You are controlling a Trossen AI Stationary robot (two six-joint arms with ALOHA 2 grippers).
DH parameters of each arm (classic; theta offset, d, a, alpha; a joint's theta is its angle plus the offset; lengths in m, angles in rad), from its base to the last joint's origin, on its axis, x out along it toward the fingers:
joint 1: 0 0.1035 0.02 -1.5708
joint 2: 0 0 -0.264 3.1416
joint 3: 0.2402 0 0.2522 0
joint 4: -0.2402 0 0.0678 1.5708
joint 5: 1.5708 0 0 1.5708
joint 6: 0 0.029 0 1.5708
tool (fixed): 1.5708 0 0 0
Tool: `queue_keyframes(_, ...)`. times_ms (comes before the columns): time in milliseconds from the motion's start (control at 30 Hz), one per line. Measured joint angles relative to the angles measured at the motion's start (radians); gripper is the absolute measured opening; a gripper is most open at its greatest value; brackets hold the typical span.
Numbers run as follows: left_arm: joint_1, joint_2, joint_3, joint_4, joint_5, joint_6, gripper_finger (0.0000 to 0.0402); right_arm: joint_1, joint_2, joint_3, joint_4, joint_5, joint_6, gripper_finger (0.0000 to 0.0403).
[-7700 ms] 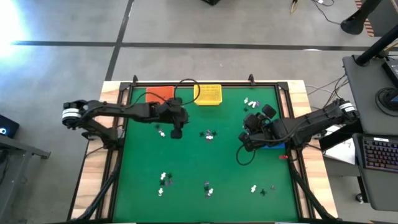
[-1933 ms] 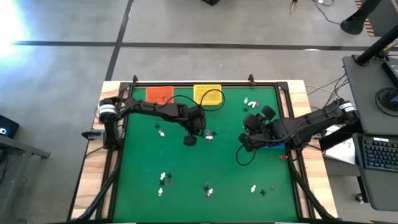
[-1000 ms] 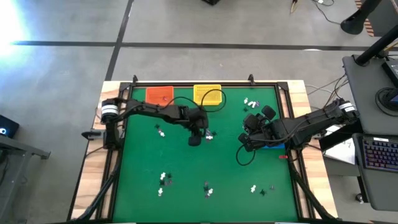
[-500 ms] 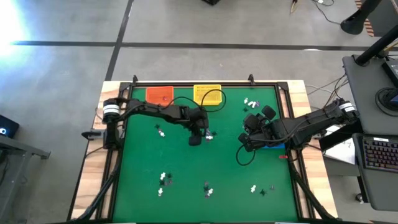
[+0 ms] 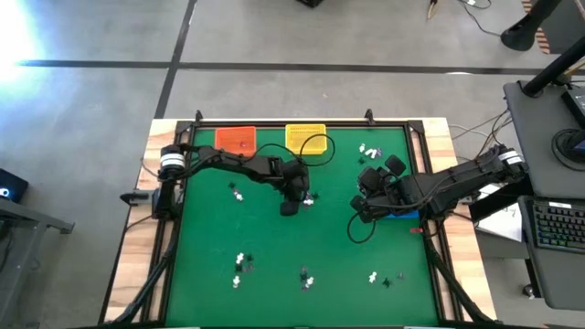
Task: Sort Halloween decoration
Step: Put the black spider toy into the yellow basket
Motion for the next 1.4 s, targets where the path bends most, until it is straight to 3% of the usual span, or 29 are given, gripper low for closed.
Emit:
queue_keyframes(400, 0.002, 0.0, -0.016, -0.013, -0.004, 0.0, 0.0009, 0.0, 0.0, 0.0, -0.001, 0.001, -0.001, 0.0107)
queue_keyframes(1400, -0.002, -0.072, -0.018, -0.095, -0.013, 0.062, 0.0001, 0.0, 0.0, 0.0, 0.0, 0.01, 0.0, 0.0107)
